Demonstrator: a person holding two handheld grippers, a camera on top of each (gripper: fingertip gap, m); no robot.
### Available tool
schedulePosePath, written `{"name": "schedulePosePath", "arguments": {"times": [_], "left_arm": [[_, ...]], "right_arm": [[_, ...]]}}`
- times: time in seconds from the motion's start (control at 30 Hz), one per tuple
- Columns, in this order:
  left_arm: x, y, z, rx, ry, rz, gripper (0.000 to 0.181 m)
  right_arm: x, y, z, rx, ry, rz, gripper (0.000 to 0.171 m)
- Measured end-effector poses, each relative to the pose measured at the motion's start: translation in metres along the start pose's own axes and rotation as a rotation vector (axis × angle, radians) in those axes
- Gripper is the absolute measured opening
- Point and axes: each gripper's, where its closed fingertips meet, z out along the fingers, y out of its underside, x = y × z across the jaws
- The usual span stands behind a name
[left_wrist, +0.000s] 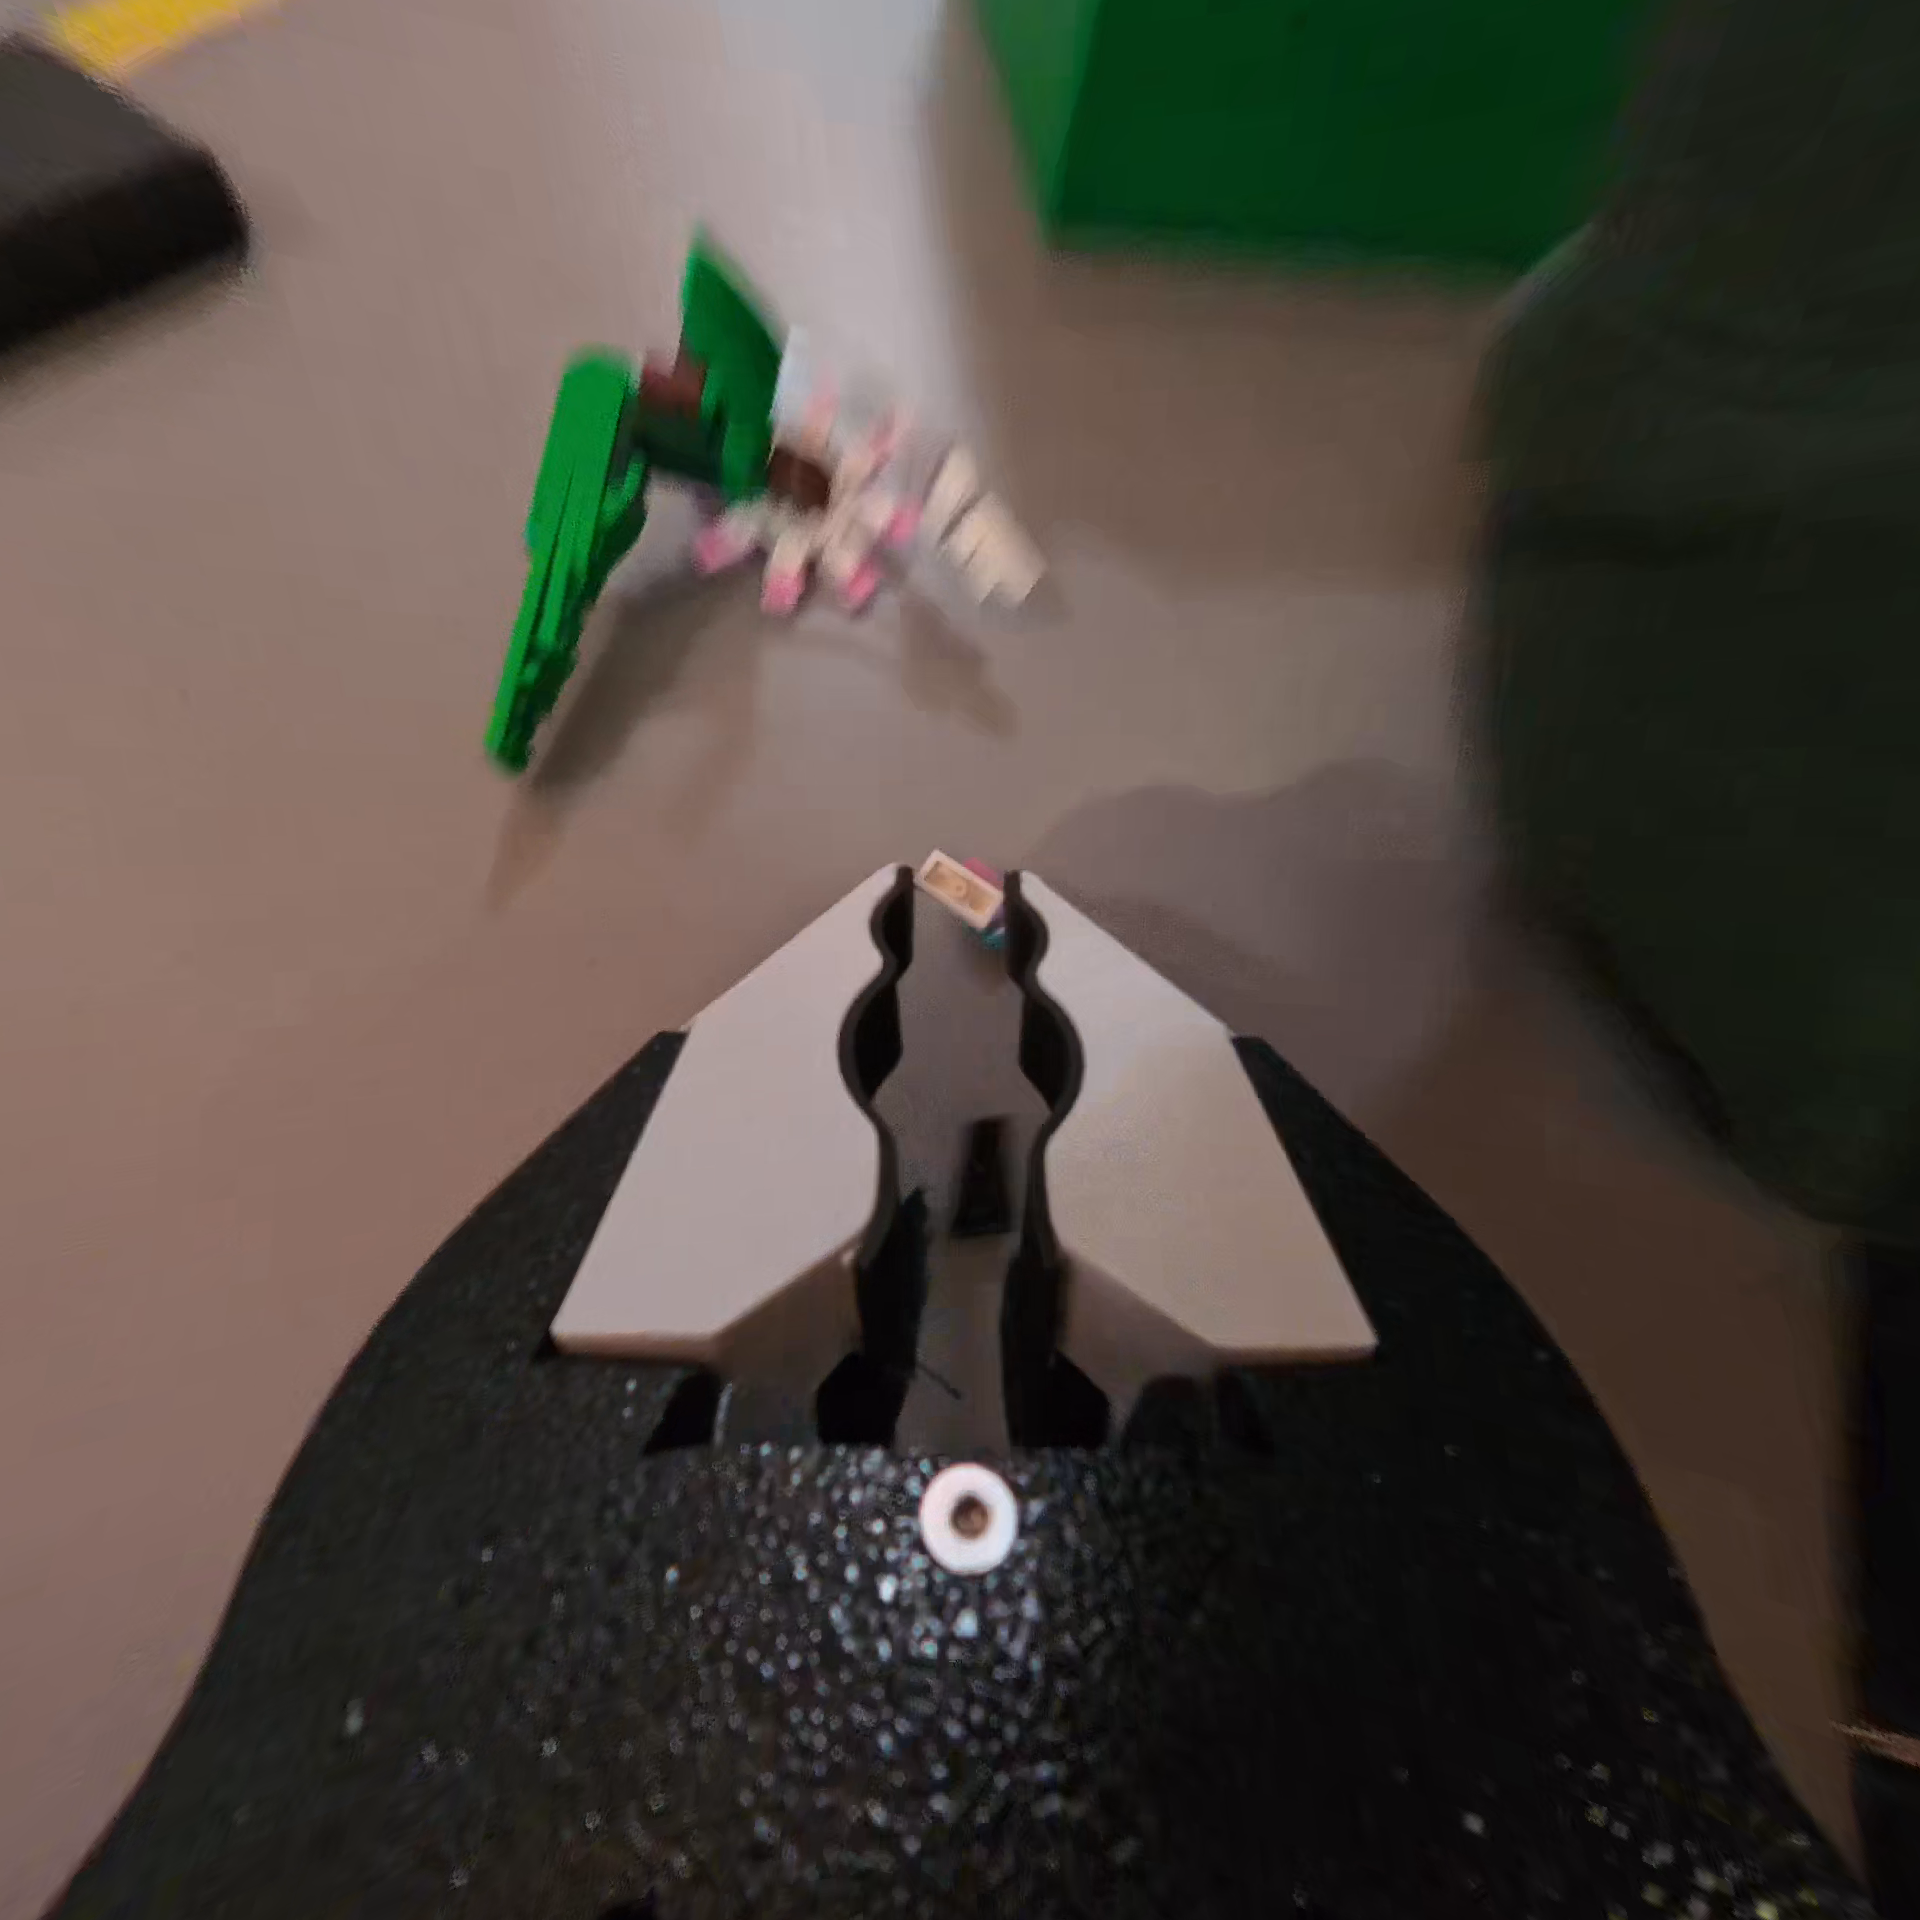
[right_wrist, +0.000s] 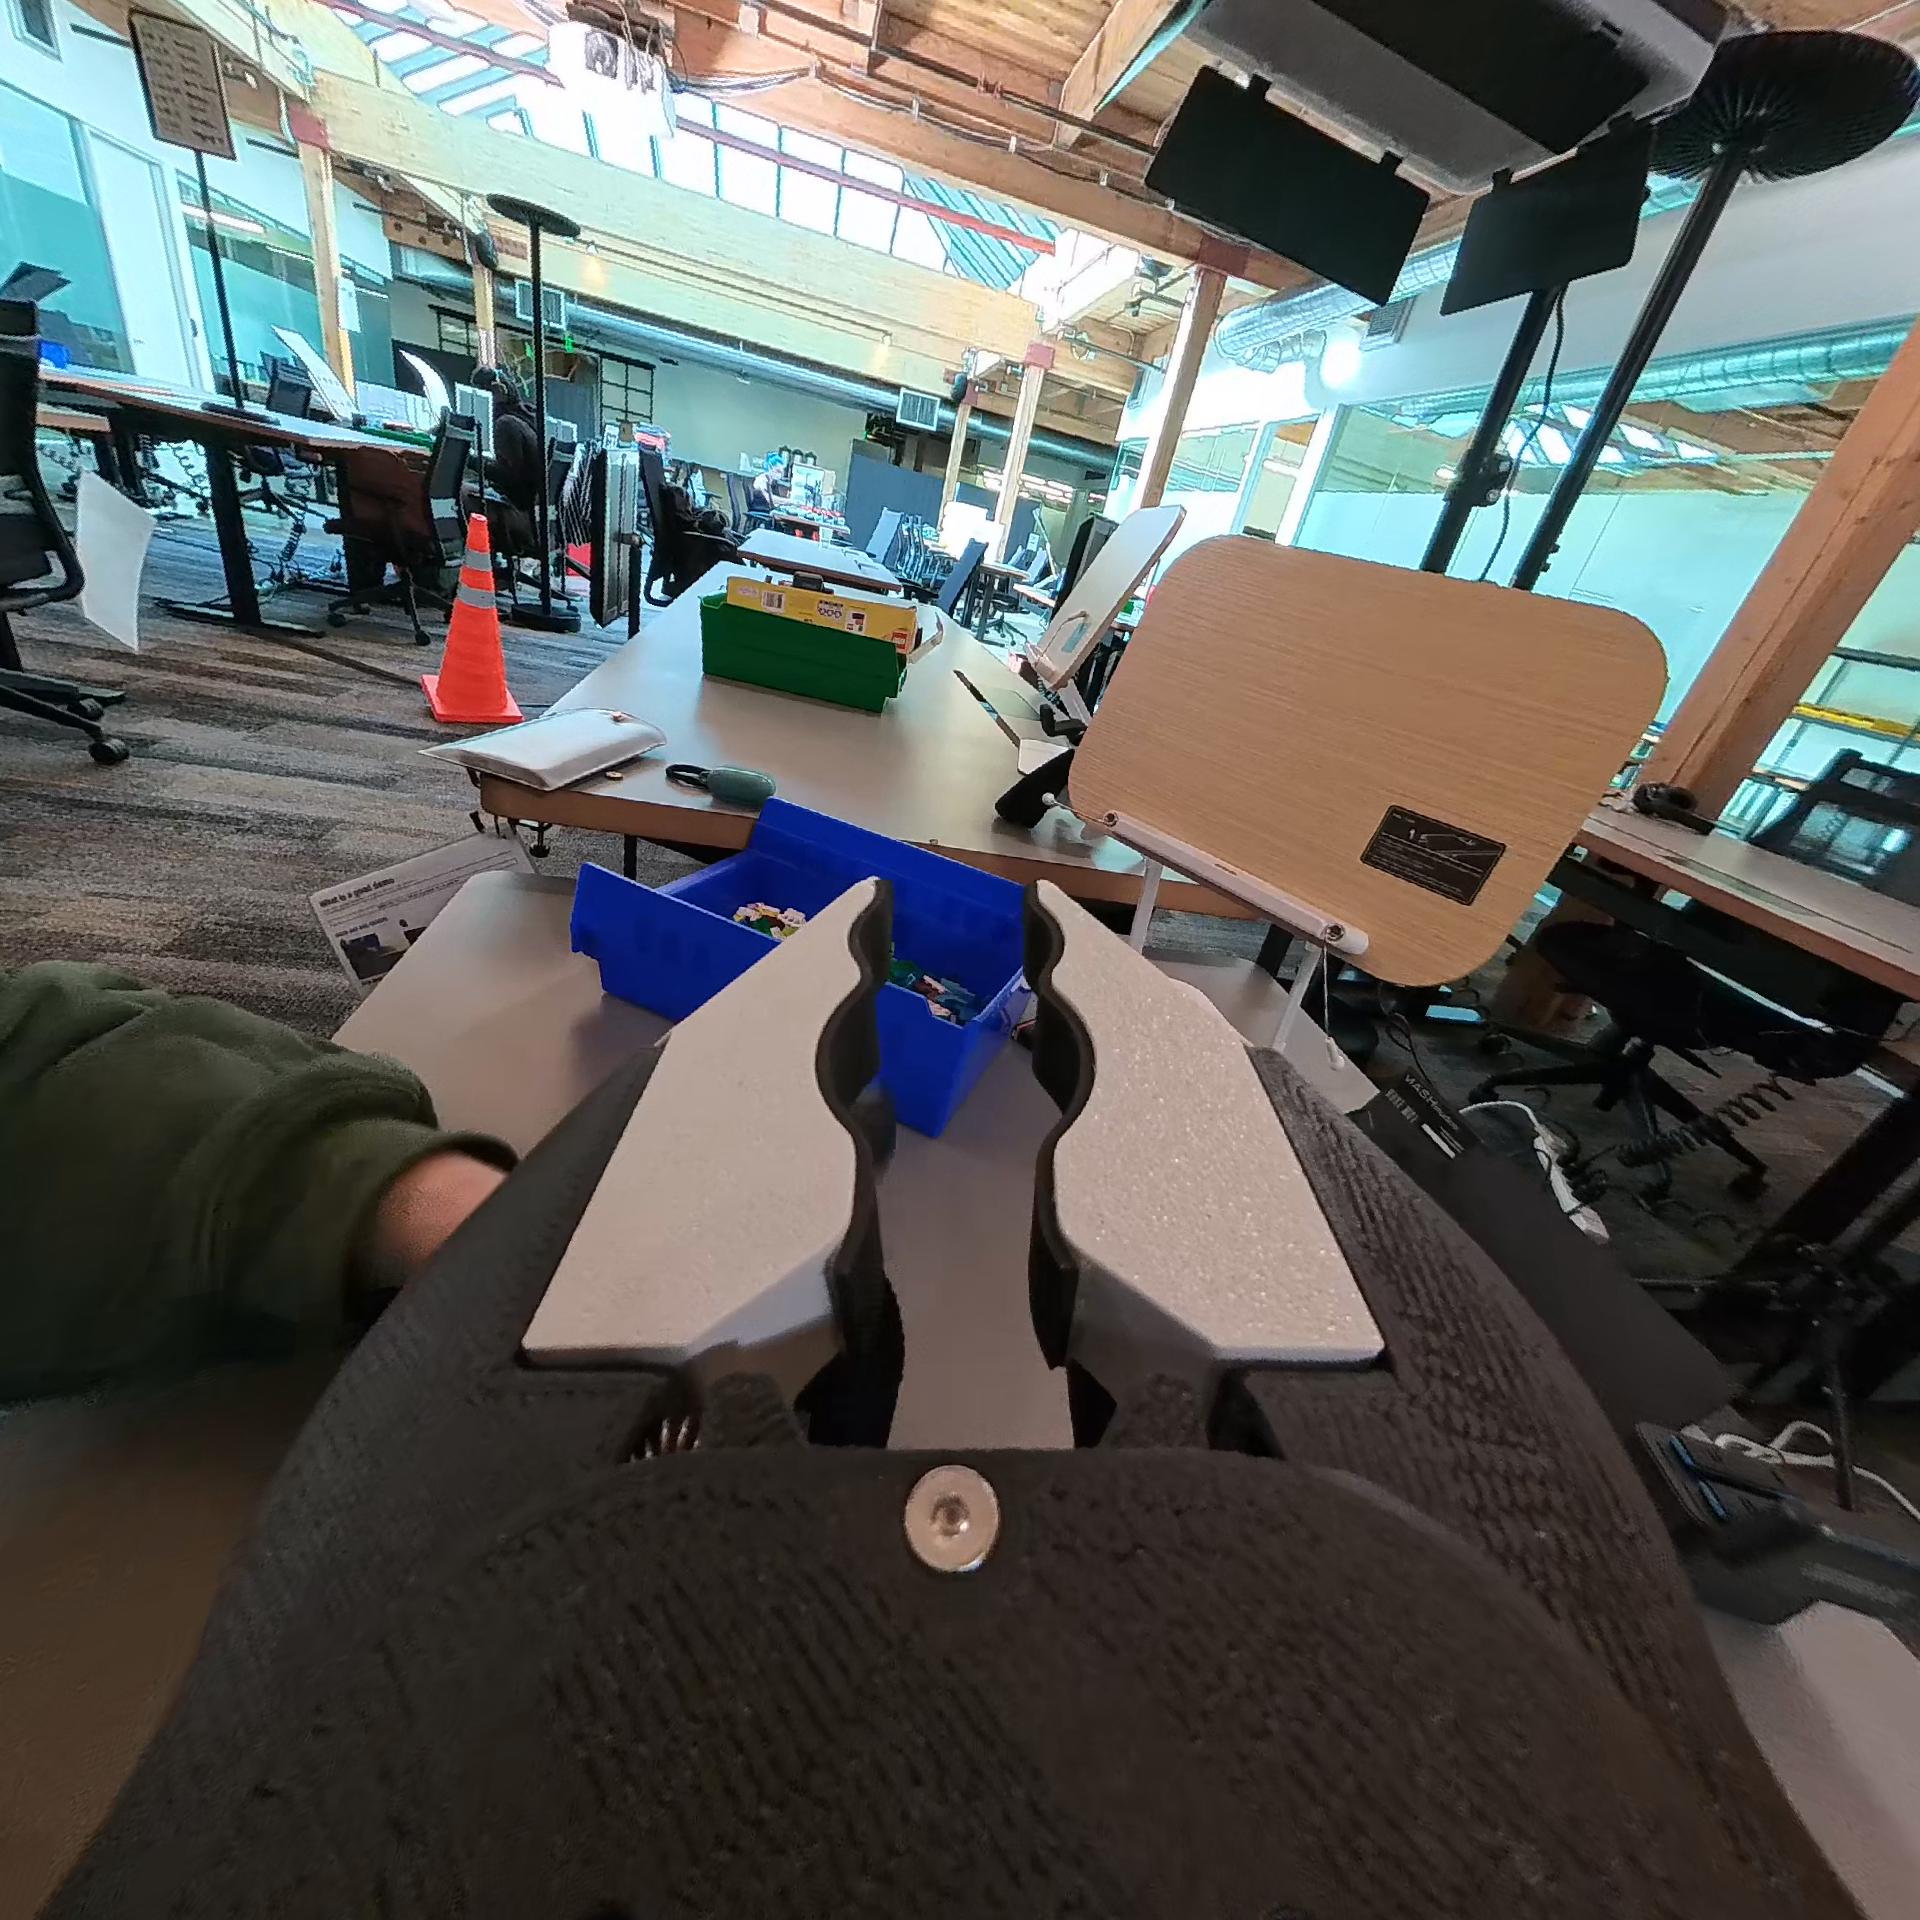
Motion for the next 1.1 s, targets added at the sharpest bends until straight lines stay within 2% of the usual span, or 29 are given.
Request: {"name": "schedulePosePath", "arguments": {"times": [0.03,0.1,0.17,0.3,0.37,0.47,0.53,0.6,0.7,0.73,0.77,0.8,0.83,0.97,1.1], "left_arm": [[0.016,-0.021,-0.019,0.15,0.138,-0.087,0.015],[0.035,-0.061,-0.077,0.454,0.417,-0.253,0.014],[0.042,-0.077,-0.135,0.651,0.605,-0.283,0.014],[0.05,-0.072,-0.199,0.738,0.614,-0.184,0.015],[0.035,-0.071,-0.226,0.777,0.427,-0.142,0.015],[-0.03,-0.058,-0.285,0.815,-0.122,-0.152,0.014],[-0.062,-0.042,-0.331,0.838,-0.389,-0.115,0.015],[-0.098,-0.011,-0.363,0.75,-0.606,-0.211,0.014],[-0.147,0.056,-0.407,0.47,-1.038,-0.366,0.014],[-0.156,0.072,-0.423,0.396,-1.172,-0.397,0.032],[-0.162,0.078,-0.435,0.362,-1.264,-0.389,0.084],[-0.165,0.079,-0.44,0.34,-1.314,-0.38,0.133],[-0.169,0.084,-0.444,0.3,-1.361,-0.409,0.155],[-0.178,0.096,-0.448,0.09,-1.479,-0.457,0.158],[-0.179,0.095,-0.435,0.025,-1.465,-0.483,0.157]], "right_arm": [[0.0,-0.001,-0.001,0.003,0.002,-0.001,0.023],[0.001,-0.003,-0.003,0.014,0.005,0.001,0.023],[0.001,-0.005,-0.004,0.024,0.006,0.001,0.024],[0.002,-0.005,-0.006,0.025,0.012,-0.007,0.022],[0.003,-0.006,-0.007,0.026,0.016,-0.009,0.023],[0.003,-0.009,-0.009,0.036,0.02,-0.01,0.022],[0.003,-0.009,-0.01,0.037,0.022,-0.012,0.022],[0.003,-0.009,-0.01,0.037,0.022,-0.015,0.022],[0.003,-0.011,-0.011,0.042,0.022,-0.018,0.022],[0.003,-0.011,-0.011,0.043,0.023,-0.019,0.023],[0.003,-0.012,-0.012,0.045,0.026,-0.022,0.023],[0.005,-0.014,-0.013,0.052,0.035,-0.03,0.022],[0.006,-0.016,-0.015,0.064,0.049,-0.042,0.021],[0.009,-0.031,-0.029,0.118,0.107,-0.087,0.018],[0.017,-0.048,-0.055,0.143,0.232,-0.148,0.018]]}}
